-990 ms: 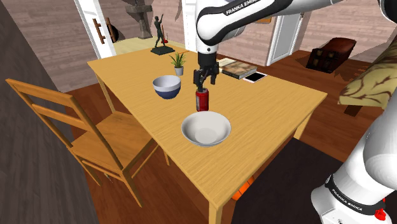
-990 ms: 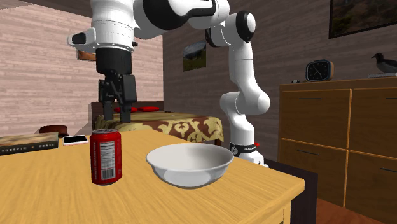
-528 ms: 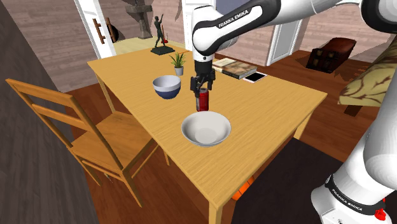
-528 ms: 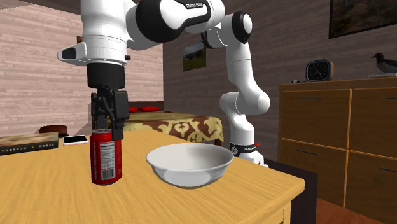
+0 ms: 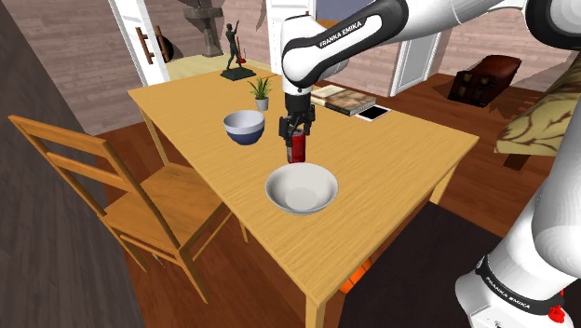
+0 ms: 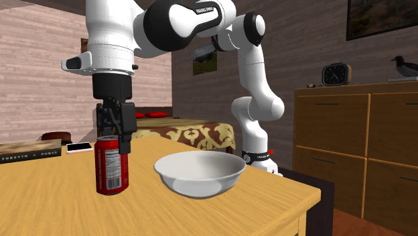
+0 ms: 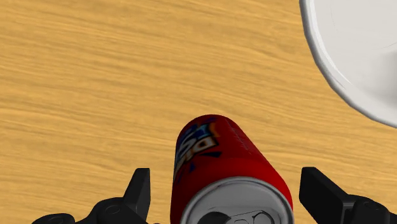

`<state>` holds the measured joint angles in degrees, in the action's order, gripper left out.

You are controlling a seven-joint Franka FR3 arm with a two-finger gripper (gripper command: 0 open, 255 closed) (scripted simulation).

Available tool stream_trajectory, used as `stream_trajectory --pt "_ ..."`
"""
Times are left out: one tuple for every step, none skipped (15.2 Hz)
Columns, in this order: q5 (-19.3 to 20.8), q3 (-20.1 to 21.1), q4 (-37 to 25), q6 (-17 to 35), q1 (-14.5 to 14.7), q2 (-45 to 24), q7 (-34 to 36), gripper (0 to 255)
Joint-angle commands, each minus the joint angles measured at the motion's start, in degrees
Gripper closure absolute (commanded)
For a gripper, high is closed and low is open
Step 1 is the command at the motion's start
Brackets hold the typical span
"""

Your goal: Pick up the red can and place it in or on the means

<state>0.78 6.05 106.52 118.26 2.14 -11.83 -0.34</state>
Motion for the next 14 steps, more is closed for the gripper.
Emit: stream_trajectory --pt "0.0 0.0 0.0 0.0 0.0 0.0 0.0 0" --pt "0.0 0.0 0.0 0.0 0.0 0.0 0.0 255" --pt "0.0 0.0 0.0 0.0 0.0 0.0 0.0 255" --pt "0.0 0.0 0.0 0.0 0.0 0.0 0.0 255" --pt "0.0 0.0 0.01 0.01 0.0 0.0 0.0 255" --pt "0.0 0.0 0.0 0.0 0.0 0.0 0.0 255" --pt "0.0 0.0 -0.03 -0.01 0.0 -0.01 0.0 255" --pt "0.0 0.0 -0.01 -0.01 0.0 0.0 0.0 255" --pt "0.0 0.0 -0.01 -0.01 0.0 0.0 0.0 255" --pt "0.0 0.0 -0.02 -0.01 0.0 -0.01 0.0 255" --pt "0.0 0.0 0.0 0.01 0.0 0.0 0.0 255" --pt "-0.03 0.01 -0.44 -0.69 -0.01 0.26 -0.02 255" --pt "-0.07 0.02 -0.89 -1.4 -0.01 0.52 -0.03 255" --pt "-0.1 0.02 -1.35 -2.1 -0.02 0.76 -0.05 255"
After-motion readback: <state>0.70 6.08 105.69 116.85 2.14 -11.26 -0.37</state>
